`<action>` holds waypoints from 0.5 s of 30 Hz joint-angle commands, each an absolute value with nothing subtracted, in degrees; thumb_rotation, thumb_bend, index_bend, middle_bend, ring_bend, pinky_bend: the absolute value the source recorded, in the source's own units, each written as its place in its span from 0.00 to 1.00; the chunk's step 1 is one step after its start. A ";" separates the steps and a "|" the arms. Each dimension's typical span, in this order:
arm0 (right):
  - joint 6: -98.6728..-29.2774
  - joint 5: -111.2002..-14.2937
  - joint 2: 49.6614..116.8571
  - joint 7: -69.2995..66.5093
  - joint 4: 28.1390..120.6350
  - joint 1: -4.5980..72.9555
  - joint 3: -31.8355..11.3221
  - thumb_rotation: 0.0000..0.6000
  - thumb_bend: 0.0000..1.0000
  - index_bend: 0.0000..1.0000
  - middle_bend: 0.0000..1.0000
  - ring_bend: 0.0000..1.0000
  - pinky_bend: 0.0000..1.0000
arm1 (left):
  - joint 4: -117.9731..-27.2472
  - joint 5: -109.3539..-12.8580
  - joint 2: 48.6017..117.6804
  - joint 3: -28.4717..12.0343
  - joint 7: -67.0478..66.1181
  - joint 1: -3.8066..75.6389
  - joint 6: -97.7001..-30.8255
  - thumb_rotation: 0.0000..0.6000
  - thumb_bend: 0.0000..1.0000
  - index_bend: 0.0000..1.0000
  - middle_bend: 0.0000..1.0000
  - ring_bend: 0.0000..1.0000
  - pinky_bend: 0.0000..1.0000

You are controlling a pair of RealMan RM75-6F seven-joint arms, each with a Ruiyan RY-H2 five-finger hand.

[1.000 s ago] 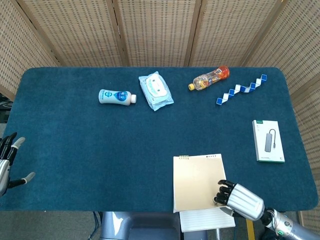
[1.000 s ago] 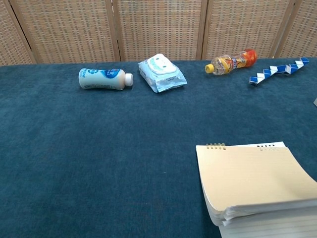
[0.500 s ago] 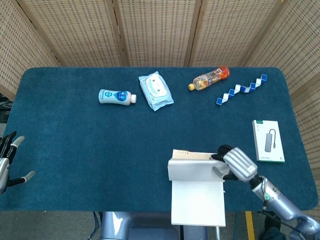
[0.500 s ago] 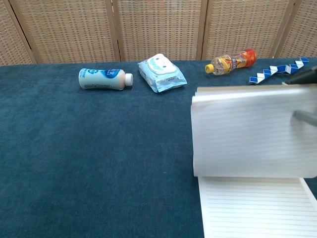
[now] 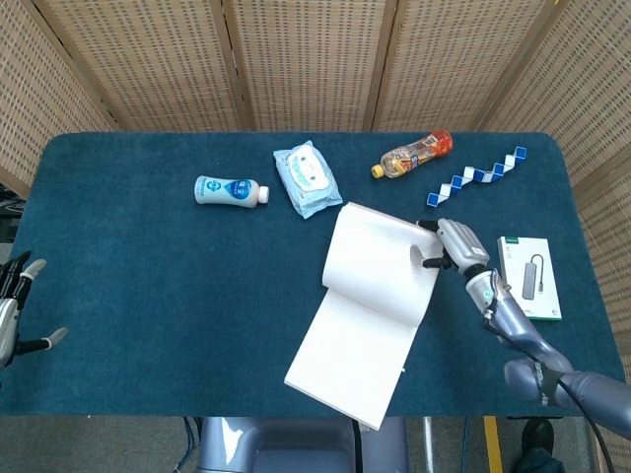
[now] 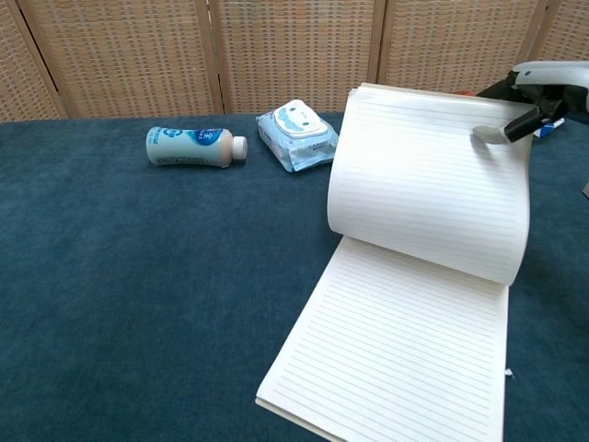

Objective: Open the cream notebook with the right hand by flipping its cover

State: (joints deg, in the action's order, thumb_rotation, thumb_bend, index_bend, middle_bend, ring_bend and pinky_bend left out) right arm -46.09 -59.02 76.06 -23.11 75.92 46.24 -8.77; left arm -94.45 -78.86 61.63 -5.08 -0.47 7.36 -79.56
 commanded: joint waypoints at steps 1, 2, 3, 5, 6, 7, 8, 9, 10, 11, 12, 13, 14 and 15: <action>-40.18 -52.83 83.91 -18.42 64.42 50.07 -12.30 1.00 0.57 0.67 0.63 0.51 0.31 | -94.45 -78.01 61.90 -5.23 -1.26 7.82 -78.68 1.00 0.00 0.00 0.00 0.00 0.00; -39.43 -52.35 84.85 -17.96 62.65 50.44 -12.53 1.00 0.57 0.67 0.63 0.51 0.31 | -94.42 -77.71 61.97 -5.28 -1.48 7.99 -78.33 1.00 0.00 0.00 0.00 0.00 0.00; -39.10 -52.12 85.54 -17.74 61.36 50.69 -12.77 1.00 0.57 0.67 0.63 0.51 0.31 | -94.40 -77.52 62.01 -5.30 -1.59 8.09 -78.10 1.00 0.00 0.00 0.00 0.00 0.00; -38.06 -51.49 87.66 -17.69 57.57 51.43 -13.74 1.00 0.57 0.67 0.63 0.51 0.31 | -94.25 -76.83 62.21 -5.43 -1.94 8.42 -77.42 1.00 0.00 0.00 0.00 0.00 0.00; -37.37 -51.30 88.47 -17.67 55.89 51.79 -14.15 1.00 0.57 0.67 0.63 0.51 0.31 | -94.17 -76.44 62.31 -5.52 -2.13 8.55 -77.13 1.00 0.00 0.00 0.00 0.00 0.00; -36.82 -51.16 89.22 -17.51 54.19 52.16 -14.52 1.00 0.57 0.67 0.63 0.51 0.31 | -94.14 -76.11 62.39 -5.60 -2.28 8.66 -76.91 1.00 0.00 0.00 0.00 0.00 0.00; -36.38 -50.85 90.04 -17.16 52.18 52.58 -14.92 1.00 0.57 0.67 0.63 0.51 0.31 | -94.12 -75.79 62.45 -5.68 -2.44 8.75 -76.74 1.00 0.00 0.00 0.00 0.00 0.00; -36.04 -50.55 90.83 -16.82 50.37 52.96 -15.34 1.00 0.57 0.67 0.63 0.51 0.31 | -94.08 -75.42 62.54 -5.78 -2.62 8.84 -76.57 1.00 0.00 0.00 0.00 0.00 0.00; -35.70 -50.16 91.57 -16.47 48.66 53.28 -15.75 1.00 0.57 0.67 0.63 0.51 0.31 | -94.06 -75.07 62.63 -5.87 -2.84 8.91 -76.45 1.00 0.00 0.00 0.00 0.00 0.00; -35.36 -49.71 92.22 -16.15 47.09 53.56 -16.21 1.00 0.57 0.67 0.63 0.51 0.31 | -94.03 -74.75 62.71 -5.92 -3.06 8.98 -76.30 1.00 0.00 0.00 0.00 0.00 0.00; -34.95 -49.05 92.99 -15.78 45.17 53.85 -16.85 1.00 0.57 0.67 0.63 0.51 0.31 | -94.02 -74.40 62.82 -5.96 -3.29 9.09 -76.06 1.00 0.00 0.00 0.00 0.00 0.00; -34.59 -48.51 93.49 -15.49 43.89 54.01 -17.30 1.00 0.57 0.67 0.63 0.51 0.31 | -94.02 -74.17 62.88 -6.00 -3.47 9.17 -75.91 1.00 0.00 0.00 0.00 0.00 0.00; -34.24 -48.00 93.91 -15.21 42.76 54.12 -17.72 1.00 0.57 0.67 0.63 0.51 0.31 | -94.03 -73.96 62.93 -6.03 -3.67 9.26 -75.77 1.00 0.00 0.00 0.00 0.00 0.00; -33.88 -47.42 94.28 -14.90 41.60 54.12 -18.11 1.00 0.57 0.67 0.60 0.50 0.31 | -94.03 -73.79 63.00 -6.05 -3.87 9.33 -75.67 1.00 0.00 0.00 0.00 0.00 0.00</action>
State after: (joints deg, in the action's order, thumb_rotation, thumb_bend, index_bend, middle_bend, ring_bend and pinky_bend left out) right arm -35.26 -49.11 92.52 -16.04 44.36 53.31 -16.59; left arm -94.04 -73.88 62.94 -6.01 -3.78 9.26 -75.75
